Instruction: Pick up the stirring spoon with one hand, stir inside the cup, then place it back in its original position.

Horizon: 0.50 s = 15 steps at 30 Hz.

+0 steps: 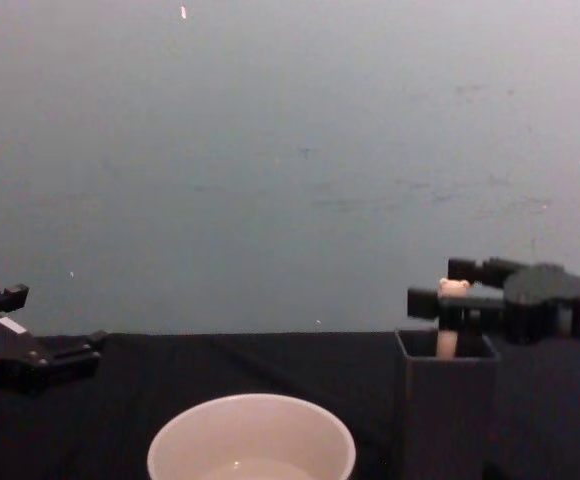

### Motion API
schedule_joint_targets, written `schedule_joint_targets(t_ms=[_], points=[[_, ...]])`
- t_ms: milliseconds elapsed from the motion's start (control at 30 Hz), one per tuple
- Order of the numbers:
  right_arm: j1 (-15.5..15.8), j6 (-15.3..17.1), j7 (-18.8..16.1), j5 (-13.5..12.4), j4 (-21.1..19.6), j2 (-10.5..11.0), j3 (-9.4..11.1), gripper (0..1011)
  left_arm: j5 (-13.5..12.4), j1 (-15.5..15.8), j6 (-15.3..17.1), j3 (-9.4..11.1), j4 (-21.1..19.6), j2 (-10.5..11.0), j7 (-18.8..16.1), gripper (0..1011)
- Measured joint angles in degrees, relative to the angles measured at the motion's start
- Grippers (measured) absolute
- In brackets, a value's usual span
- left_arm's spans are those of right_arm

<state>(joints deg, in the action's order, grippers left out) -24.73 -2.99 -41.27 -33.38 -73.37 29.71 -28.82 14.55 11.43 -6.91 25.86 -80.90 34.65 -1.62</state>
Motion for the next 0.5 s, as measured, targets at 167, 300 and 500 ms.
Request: schedule_joint_targets(t_ms=[167, 300, 500], points=[[-0.77, -2.19, 0.86, 0.12, -1.23, -0.26, 1.76, 1000, 0.00, 0.00, 0.00, 0.00, 0.00, 0.00, 0.00, 1001], [-0.97, -3.90, 2.55, 0.10, -2.58, -0.40, 3.70, 1000, 0.00, 0.00, 0.00, 0.00, 0.00, 0.00, 0.00, 1001], [0.25, -4.13, 9.67, 2.23, -4.55, -0.75, 6.65, 1000, 0.00, 0.00, 0.00, 0.00, 0.00, 0.00, 0.00, 1001]])
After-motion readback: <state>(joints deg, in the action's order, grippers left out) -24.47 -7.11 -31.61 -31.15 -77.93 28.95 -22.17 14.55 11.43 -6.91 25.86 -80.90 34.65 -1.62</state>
